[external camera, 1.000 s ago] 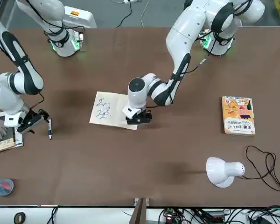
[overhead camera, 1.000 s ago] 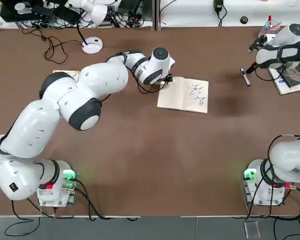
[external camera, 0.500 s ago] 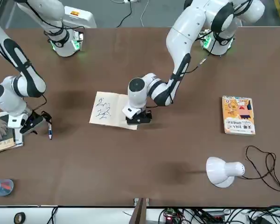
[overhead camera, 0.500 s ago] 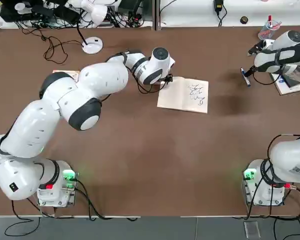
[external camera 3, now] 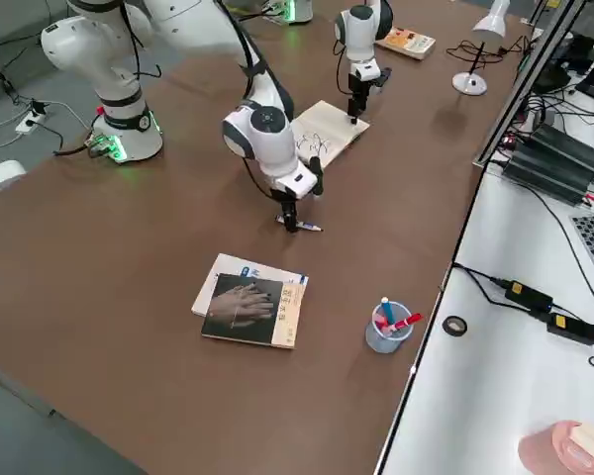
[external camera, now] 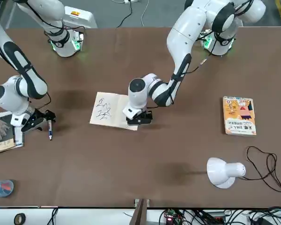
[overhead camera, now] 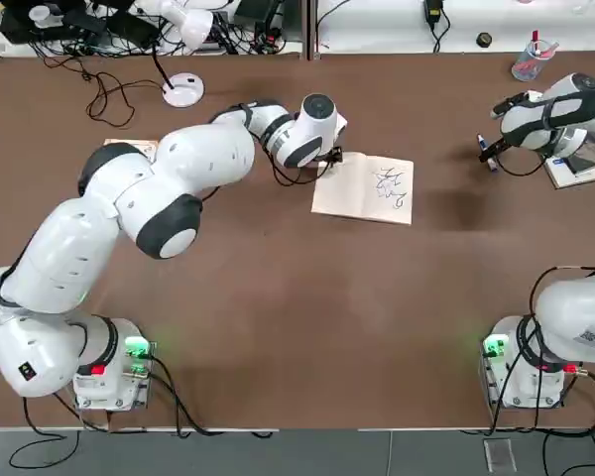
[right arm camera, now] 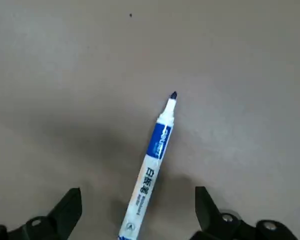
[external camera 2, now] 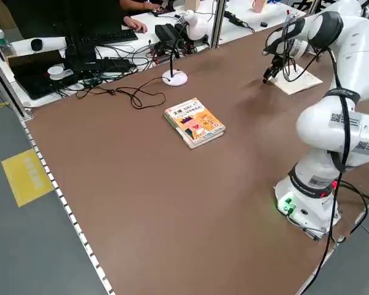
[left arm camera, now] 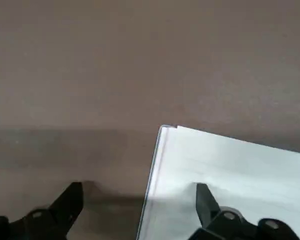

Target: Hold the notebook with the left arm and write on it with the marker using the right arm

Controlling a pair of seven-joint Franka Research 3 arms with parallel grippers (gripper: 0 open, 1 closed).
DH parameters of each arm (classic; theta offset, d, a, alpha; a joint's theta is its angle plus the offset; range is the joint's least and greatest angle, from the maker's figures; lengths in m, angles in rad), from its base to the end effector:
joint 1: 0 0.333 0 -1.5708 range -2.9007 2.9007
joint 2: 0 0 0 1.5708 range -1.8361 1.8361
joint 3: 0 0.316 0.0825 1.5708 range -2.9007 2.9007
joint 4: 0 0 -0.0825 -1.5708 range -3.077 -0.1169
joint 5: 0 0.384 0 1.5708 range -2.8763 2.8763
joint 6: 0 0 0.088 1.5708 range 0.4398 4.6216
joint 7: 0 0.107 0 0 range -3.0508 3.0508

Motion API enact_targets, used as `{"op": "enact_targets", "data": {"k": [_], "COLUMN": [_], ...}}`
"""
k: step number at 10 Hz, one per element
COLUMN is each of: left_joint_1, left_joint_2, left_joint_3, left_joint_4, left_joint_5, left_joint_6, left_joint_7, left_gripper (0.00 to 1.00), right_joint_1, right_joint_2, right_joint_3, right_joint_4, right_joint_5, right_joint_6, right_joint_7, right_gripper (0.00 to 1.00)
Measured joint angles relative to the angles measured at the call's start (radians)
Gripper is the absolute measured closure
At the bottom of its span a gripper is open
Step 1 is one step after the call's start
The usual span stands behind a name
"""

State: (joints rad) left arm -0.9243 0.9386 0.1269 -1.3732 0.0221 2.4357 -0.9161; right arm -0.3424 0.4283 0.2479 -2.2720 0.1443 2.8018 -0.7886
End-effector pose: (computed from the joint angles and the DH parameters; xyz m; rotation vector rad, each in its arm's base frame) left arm 0.5046 -0.5469 0.1633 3.1061 0.0693 0.2668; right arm 0.5419 -0.0546 0.1829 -2.9289 -0.7999 -0.2499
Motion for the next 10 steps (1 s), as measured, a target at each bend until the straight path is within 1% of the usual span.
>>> {"op": "enact_targets", "data": {"k": [5, 10], "left_joint_1": [0.000, 0.000], "left_joint_2": [0.000, 0.000], "left_joint_3": [0.000, 0.000], "left_joint_4": [0.000, 0.000], "left_joint_5": [0.000, 0.000], "left_joint_6": [0.000, 0.000], "left_joint_7": [0.000, 0.000], "left_gripper": [0.00, 0.00], "right_joint_1": [0.018, 0.078], "right_joint_2": [0.002, 0.002], "right_joint_3": [-0.027, -0.070], "right_joint_4": [-0.001, 0.005], "right_joint_5": [0.005, 0.008], "right_joint_6": [0.002, 0.004], "right_joint_7": [0.004, 0.100], "right_gripper": [0.02, 0.02]}}
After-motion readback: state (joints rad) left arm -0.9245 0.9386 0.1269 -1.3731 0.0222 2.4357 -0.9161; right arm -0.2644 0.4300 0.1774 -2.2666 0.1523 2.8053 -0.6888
